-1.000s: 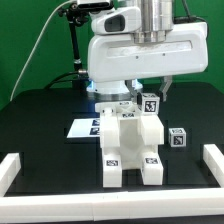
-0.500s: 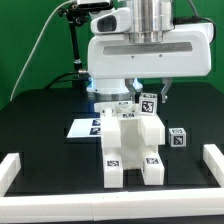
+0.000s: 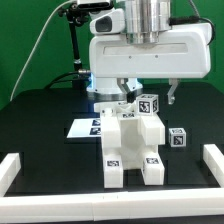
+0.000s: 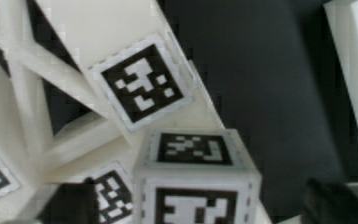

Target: Assemble chair

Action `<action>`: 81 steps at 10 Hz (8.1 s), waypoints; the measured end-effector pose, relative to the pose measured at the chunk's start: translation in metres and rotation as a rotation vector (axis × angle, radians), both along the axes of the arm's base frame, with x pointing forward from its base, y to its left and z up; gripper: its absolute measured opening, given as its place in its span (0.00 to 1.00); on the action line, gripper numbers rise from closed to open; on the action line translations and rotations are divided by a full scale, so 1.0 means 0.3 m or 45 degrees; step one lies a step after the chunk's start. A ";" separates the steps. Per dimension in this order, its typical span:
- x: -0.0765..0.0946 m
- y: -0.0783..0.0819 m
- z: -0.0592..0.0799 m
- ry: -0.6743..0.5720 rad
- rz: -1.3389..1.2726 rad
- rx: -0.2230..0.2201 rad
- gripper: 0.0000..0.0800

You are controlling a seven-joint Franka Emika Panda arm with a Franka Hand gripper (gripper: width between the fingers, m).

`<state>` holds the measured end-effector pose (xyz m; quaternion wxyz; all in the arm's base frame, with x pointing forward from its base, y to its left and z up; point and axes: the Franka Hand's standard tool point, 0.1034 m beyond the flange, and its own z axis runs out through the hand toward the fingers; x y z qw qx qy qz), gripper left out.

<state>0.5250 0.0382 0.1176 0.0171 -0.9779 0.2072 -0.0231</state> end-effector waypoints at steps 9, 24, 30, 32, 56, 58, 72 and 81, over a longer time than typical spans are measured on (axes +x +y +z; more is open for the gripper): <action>-0.018 -0.004 -0.006 -0.004 1.232 -0.101 0.81; -0.008 -0.013 0.001 -0.007 0.572 -0.079 0.35; -0.007 -0.005 0.002 -0.006 0.023 -0.031 0.35; -0.008 -0.003 0.002 -0.005 -0.104 -0.018 0.35; 0.007 -0.007 -0.014 0.009 0.824 -0.084 0.36; 0.007 -0.006 -0.014 0.010 0.638 -0.075 0.36; 0.025 -0.005 -0.003 -0.013 0.274 -0.017 0.79; 0.027 -0.032 -0.020 -0.012 1.473 -0.132 0.78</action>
Offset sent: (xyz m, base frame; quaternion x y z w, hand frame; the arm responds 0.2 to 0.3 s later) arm -0.0152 0.0207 -0.0022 0.0166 -0.0207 -0.3943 0.9186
